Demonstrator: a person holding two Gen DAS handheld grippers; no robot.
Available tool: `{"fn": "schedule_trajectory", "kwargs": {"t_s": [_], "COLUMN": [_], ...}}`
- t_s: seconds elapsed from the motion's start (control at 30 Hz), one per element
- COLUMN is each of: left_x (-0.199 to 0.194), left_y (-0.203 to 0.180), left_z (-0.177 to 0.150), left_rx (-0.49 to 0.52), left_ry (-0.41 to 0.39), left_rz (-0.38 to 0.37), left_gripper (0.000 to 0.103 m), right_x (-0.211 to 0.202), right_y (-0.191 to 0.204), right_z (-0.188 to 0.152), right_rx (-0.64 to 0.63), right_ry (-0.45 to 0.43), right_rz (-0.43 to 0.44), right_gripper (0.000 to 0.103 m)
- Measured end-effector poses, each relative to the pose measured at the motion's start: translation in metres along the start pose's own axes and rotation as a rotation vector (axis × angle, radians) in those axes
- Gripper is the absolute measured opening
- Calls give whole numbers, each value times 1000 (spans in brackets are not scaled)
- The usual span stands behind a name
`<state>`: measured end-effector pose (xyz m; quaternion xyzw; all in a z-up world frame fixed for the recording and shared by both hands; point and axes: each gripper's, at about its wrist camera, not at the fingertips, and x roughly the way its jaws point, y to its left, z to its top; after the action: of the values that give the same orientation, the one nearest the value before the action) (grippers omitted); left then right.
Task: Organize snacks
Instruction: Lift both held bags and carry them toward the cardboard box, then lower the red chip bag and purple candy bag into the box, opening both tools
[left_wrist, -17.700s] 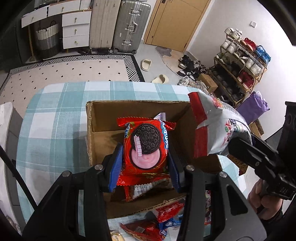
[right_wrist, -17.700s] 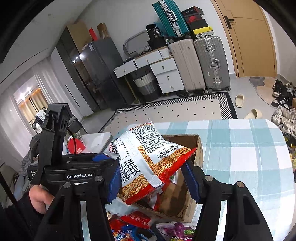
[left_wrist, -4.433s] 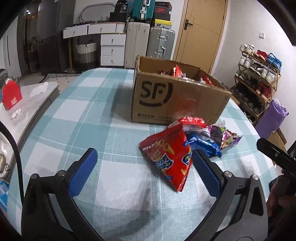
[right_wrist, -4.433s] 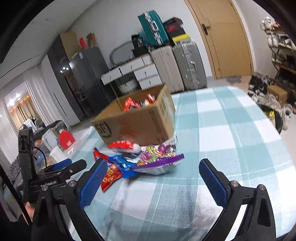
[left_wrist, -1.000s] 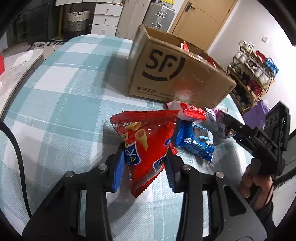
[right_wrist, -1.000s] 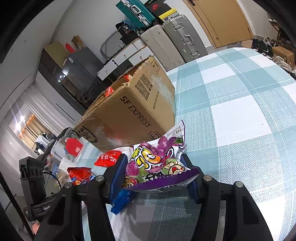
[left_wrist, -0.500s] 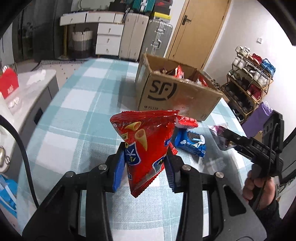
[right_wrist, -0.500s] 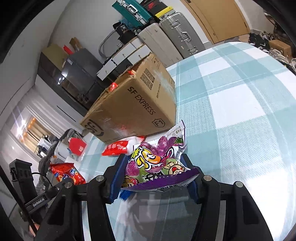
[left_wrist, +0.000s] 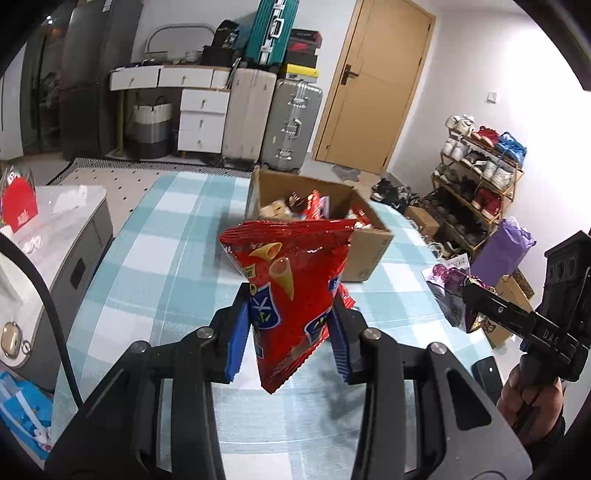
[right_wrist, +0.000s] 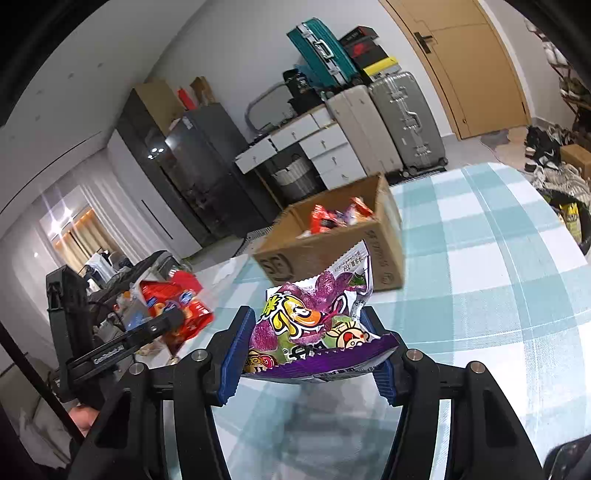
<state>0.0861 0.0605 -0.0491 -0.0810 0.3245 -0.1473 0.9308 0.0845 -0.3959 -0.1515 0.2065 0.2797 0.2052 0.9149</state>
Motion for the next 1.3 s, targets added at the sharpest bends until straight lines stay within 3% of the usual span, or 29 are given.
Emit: {"fn": "schedule_trajectory", "kwargs": {"t_s": [0.43,0.67,1.07,1.3], "left_x": [-57,-75,-58,-7], "left_y": [-8,-3,-5,-10], "left_z": [47,78,139,178], "left_rx": [-16,-11,-21,-12], "left_ry": [-74,-90,-70,-28], "left_rz": [-70,-74,-85,-74], "left_gripper": [35,35,35,35], "right_x": [-35,-40,-16,4], "right_y": [67,82,84,67], "right_z": [47,76,143,179], "right_rx": [-143,-175,-196,-179], "right_ry": [-72,-90,-111,-120], "right_rz": [15,34,38,33], "right_gripper": [59,59,59,59]}}
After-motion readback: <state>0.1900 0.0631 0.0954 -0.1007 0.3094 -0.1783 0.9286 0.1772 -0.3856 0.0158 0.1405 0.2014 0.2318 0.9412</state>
